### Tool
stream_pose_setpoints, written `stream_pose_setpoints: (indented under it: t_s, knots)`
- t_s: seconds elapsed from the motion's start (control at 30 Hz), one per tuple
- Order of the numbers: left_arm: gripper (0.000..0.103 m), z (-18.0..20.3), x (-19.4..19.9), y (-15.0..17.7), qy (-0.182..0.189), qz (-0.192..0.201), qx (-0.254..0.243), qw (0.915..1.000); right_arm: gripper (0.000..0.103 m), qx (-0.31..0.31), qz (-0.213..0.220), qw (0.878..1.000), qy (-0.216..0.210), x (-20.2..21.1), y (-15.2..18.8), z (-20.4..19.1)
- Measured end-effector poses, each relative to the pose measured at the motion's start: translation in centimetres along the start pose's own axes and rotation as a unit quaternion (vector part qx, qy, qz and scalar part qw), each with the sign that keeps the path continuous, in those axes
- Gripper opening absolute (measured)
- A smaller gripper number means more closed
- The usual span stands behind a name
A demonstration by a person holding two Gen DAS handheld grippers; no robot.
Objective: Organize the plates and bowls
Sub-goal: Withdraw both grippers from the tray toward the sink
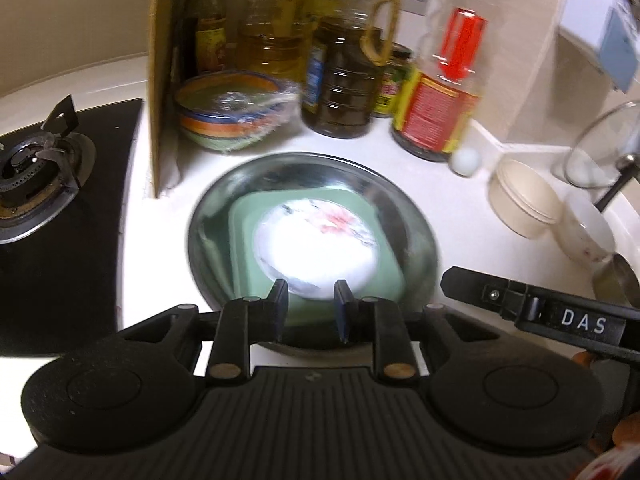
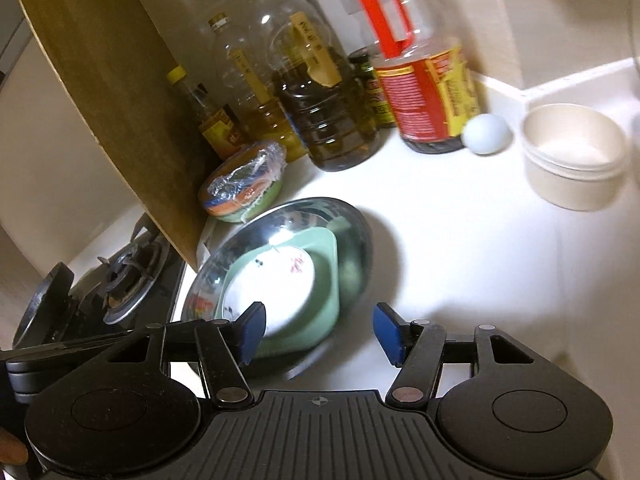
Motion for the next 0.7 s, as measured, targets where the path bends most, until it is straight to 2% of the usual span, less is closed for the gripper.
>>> stream_pose_setpoints:
  t_s: [0.17, 0.7]
  knots:
    - [0.022, 2.9, 1.1, 2.1, 0.01, -0.002, -0.021, 0.9997, 0.067, -0.015, 0.01, 1.0, 0.01, 3.4, 2.3, 1.5]
    - [0.025, 12.0, 2.9, 9.2, 0.054, -0.023, -0.091, 0.9941, 0.077, -0.085, 0.05, 0.992, 0.073, 14.0, 9.4, 7.6]
Point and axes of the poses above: each gripper's, at about its wrist camera, not at the fingertips, and x roughly against the way its jaws point, z to its right, y to its underside, the point moved 10 cm from there along -x, roughly the way its jaws point, and after that the axes turned 13 degrees about -z, right-handed, at the moved point
